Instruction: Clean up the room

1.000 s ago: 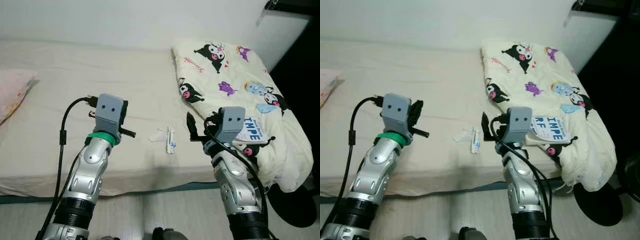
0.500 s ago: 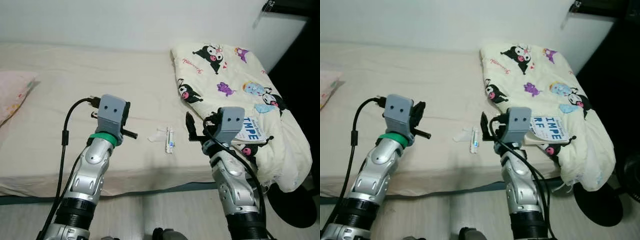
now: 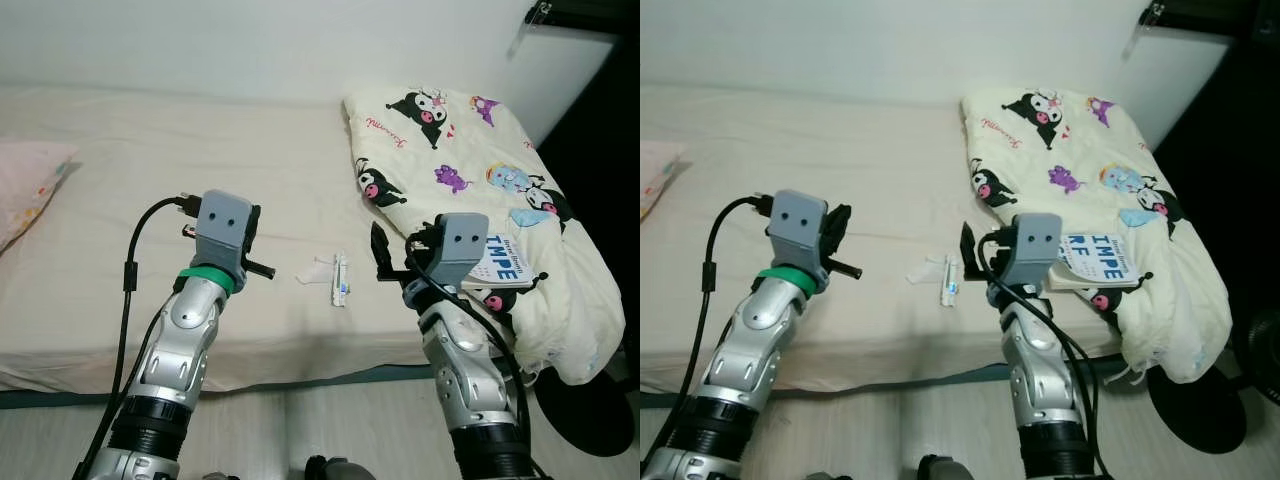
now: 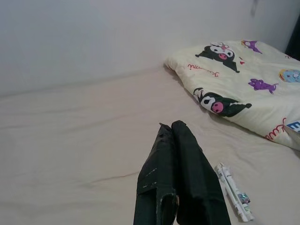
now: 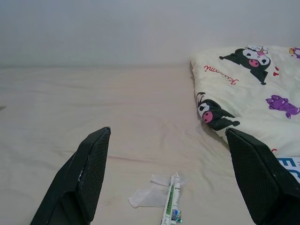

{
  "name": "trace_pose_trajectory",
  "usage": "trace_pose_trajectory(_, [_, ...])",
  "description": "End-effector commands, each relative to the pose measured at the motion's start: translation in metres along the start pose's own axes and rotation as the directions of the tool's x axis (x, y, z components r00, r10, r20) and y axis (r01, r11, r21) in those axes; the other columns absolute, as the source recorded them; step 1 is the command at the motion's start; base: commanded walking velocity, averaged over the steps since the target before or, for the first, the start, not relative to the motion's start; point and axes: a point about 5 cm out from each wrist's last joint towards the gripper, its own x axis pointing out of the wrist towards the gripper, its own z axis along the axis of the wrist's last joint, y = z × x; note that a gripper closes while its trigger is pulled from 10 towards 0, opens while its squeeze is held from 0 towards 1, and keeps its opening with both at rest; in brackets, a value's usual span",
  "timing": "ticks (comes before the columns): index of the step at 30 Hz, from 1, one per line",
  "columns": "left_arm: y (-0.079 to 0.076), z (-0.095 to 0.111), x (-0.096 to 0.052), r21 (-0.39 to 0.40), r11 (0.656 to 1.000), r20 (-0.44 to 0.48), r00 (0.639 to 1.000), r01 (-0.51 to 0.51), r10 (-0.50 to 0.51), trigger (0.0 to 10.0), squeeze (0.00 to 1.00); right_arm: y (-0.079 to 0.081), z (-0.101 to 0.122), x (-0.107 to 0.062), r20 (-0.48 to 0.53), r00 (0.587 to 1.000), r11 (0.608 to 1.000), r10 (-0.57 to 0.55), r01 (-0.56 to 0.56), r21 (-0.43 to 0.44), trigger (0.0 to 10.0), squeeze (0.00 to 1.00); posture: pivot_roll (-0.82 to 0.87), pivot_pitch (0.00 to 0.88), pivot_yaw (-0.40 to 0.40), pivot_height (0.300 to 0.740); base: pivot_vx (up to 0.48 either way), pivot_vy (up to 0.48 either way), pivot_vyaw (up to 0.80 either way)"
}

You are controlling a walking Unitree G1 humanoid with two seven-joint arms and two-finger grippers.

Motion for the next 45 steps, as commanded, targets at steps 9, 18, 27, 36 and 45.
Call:
trace_pose_trajectory(9, [-0.003, -0.012, -0.004, -0.002, 1.000, -0.046, 0.999, 0.006, -0.007, 10.0, 0.00, -0.002, -0.005, -0.001, -0.015, 1.000, 1.000, -0.005, 0.005, 0.006, 10.0, 0.00, -0.05, 0.056, -0.012, 0.740, 0.000, 0.000, 0.00])
trace_pose_trajectory(18, [-0.005, -0.014, -0.004, -0.008, 1.000, -0.049, 0.999, 0.012, -0.012, 10.0, 0.00, -0.002, -0.004, 0.001, -0.015, 1.000, 1.000, 0.001, -0.001, -0.001, 10.0, 0.00, -0.05, 0.048, -0.014, 0.740, 0.000, 0.000, 0.00])
trace_pose_trajectory(27, [-0.005, -0.016, -0.004, 0.001, 1.000, -0.056, 0.998, 0.013, -0.013, 10.0, 0.00, -0.005, -0.001, 0.007, -0.014, 1.000, 1.000, 0.001, -0.001, -0.015, 10.0, 0.00, -0.05, 0.040, -0.019, 0.740, 0.000, 0.000, 0.00])
trace_pose_trajectory(36, [0.000, -0.016, -0.003, 0.009, 1.000, -0.055, 0.998, -0.001, 0.002, 10.0, 0.00, -0.006, 0.002, 0.010, -0.005, 1.000, 1.000, -0.008, 0.008, -0.022, 10.0, 0.00, -0.04, 0.044, -0.019, 0.740, 0.000, 0.000, 0.00])
trace_pose_trajectory(45, [-0.002, -0.015, -0.002, 0.011, 1.000, -0.052, 0.999, 0.006, -0.006, 10.0, 0.00, -0.008, -0.001, 0.007, -0.011, 1.000, 1.000, -0.021, 0.020, -0.024, 10.0, 0.00, -0.05, 0.046, -0.013, 0.740, 0.000, 0.000, 0.00])
